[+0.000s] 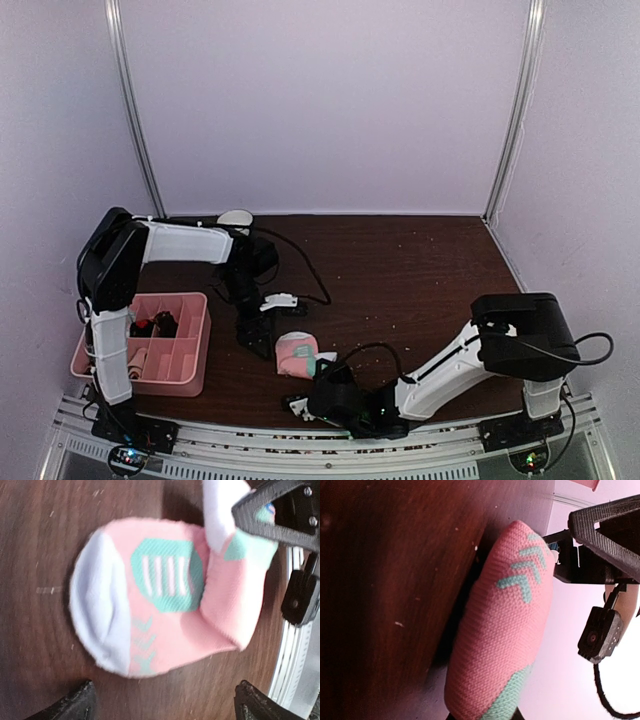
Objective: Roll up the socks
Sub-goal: Roll the sock.
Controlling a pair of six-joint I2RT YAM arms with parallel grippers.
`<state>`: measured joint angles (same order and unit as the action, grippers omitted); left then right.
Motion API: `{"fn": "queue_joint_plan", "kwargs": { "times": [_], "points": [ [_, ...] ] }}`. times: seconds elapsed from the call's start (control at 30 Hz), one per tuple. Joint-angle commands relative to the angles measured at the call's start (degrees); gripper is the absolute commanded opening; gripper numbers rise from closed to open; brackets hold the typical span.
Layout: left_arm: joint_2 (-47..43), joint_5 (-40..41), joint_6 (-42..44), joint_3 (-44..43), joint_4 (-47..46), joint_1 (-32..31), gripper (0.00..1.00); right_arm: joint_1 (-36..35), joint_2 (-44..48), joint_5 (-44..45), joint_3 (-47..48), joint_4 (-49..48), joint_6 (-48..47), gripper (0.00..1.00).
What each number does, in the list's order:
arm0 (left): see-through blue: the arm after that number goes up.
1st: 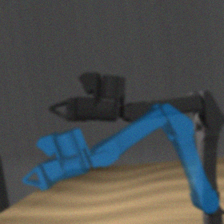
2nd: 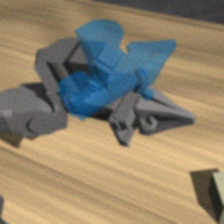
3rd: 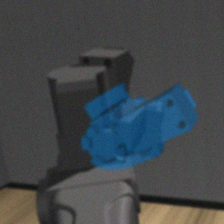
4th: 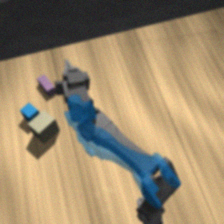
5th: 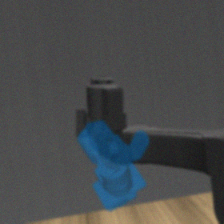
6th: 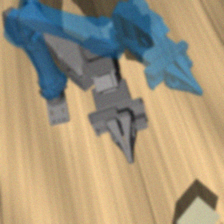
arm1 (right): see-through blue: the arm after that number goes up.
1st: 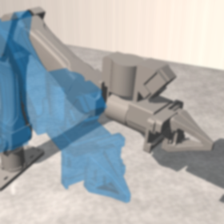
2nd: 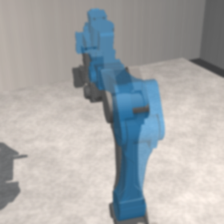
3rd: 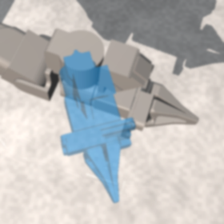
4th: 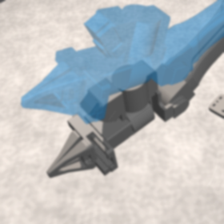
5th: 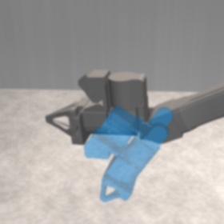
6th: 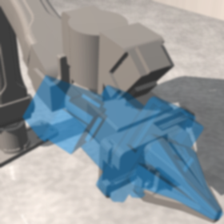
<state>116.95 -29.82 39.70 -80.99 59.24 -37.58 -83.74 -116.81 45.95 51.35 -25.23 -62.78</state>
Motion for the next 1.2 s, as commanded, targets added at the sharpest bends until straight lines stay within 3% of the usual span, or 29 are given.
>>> {"fn": "queue_joint_plan", "kwargs": {
  "times": [0.0,0.3,0.37,0.5,0.67,0.83,1.0,1.17],
  "points": [
    [3.9,2.6,-1.7,-2.1,-3.0,-3.2,0.98,-0.9,-1.7,5.0,-0.7,-4.9,-3.2,0.00],
    [7.6,5.4,-2.0,-6.8,-2.2,-4.9,0.98,-2.4,-2.2,7.6,-0.1,-9.2,-7.7,0.00],
    [7.7,2.6,-2.1,-7.5,-1.7,-4.9,0.98,-3.0,-2.6,7.8,0.1,-9.7,-8.8,0.00],
    [9.1,-10.4,0.4,-11.7,4.7,-4.9,0.98,-3.8,-2.4,6.8,0.4,-6.7,-7.4,0.00],
    [12.5,-12.5,3.2,-14.3,8.5,-5.0,0.98,-4.8,-3.3,6.2,0.8,-1.3,-5.4,0.00],
    [8.9,-4.4,2.1,-17.0,9.2,-2.2,0.98,-5.0,-3.2,7.3,2.0,6.5,1.6,0.00],
    [1.5,13.5,-0.4,-10.4,-2.8,-2.1,0.98,-5.5,-3.5,7.8,2.0,8.3,3.7,0.00],
    [0.5,18.5,-2.2,-5.0,-12.1,-4.3,0.98,-5.6,-4.3,8.9,3.6,11.2,5.7,0.00]
  ]
}}
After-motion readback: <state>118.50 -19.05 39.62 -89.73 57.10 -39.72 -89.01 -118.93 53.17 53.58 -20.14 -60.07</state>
